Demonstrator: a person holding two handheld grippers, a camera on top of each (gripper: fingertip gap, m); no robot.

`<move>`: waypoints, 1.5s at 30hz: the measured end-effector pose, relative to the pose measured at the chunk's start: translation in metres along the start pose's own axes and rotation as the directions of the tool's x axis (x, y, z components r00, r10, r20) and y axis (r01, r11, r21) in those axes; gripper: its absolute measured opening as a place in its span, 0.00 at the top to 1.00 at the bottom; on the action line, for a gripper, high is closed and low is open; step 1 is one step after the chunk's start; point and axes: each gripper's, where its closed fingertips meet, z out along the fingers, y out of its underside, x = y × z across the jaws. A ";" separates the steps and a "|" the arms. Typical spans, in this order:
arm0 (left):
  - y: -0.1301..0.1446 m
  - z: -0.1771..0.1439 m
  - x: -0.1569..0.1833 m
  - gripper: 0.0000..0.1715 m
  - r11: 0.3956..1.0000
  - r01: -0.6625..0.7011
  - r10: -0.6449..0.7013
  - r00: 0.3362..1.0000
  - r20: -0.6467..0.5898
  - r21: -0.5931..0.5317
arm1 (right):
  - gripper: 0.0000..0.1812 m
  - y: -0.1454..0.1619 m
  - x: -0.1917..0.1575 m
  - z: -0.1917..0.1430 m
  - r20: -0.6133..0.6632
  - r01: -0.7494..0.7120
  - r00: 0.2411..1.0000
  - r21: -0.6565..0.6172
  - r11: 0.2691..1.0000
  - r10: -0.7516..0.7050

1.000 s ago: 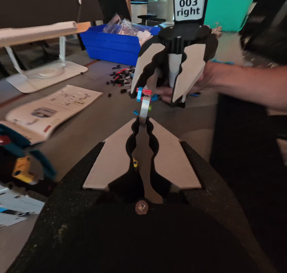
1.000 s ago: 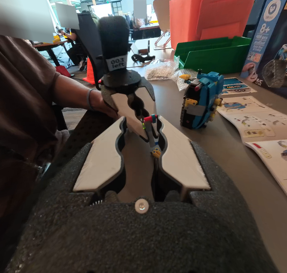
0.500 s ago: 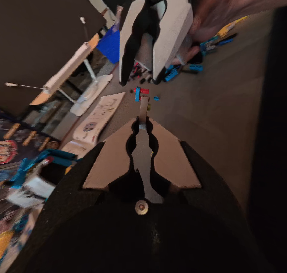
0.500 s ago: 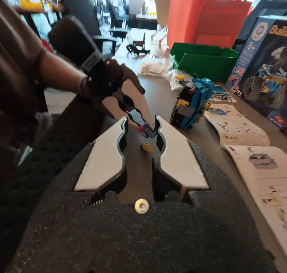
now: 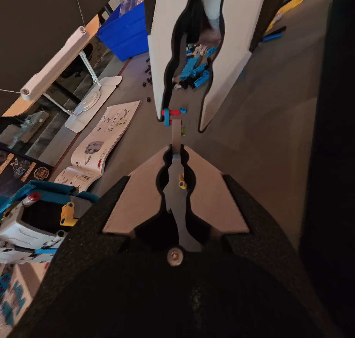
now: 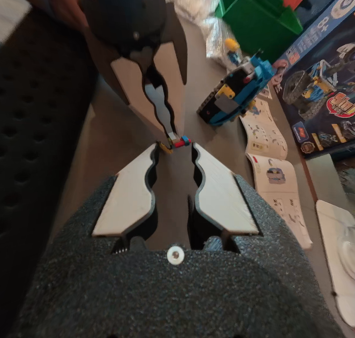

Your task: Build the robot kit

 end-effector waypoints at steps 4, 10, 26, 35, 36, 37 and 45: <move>0.010 0.004 -0.004 0.96 0.994 -0.071 0.076 0.995 0.061 -0.082 | 0.82 0.011 0.004 0.008 -0.057 0.103 0.991 -0.211 0.972 -0.117; 0.020 0.009 -0.006 0.96 0.964 -0.172 0.200 0.971 0.129 -0.202 | 0.87 0.023 0.008 0.014 -0.090 0.161 0.971 -0.433 0.887 -0.220; 0.009 0.002 -0.010 0.96 0.972 -0.196 0.215 0.963 0.165 -0.127 | 0.88 0.020 0.011 0.013 -0.153 0.178 0.955 -0.385 0.906 -0.252; 0.009 0.002 -0.007 0.95 0.981 -0.161 0.174 0.976 0.128 -0.110 | 0.91 0.027 0.008 0.014 -0.137 0.163 0.964 -0.362 0.918 -0.226; 0.009 0.003 -0.007 0.96 0.983 -0.143 0.157 0.980 0.125 -0.111 | 0.90 0.026 0.009 0.014 -0.149 0.131 0.970 -0.351 0.927 -0.193; 0.010 0.004 -0.007 0.96 0.986 -0.125 0.138 0.983 0.118 -0.111 | 0.90 0.026 0.011 0.014 -0.162 0.110 0.971 -0.344 0.933 -0.174; 0.011 0.006 -0.001 0.96 0.994 0.068 -0.067 0.998 0.016 -0.090 | 0.90 0.035 0.012 0.016 -0.185 0.118 0.959 -0.428 0.896 -0.214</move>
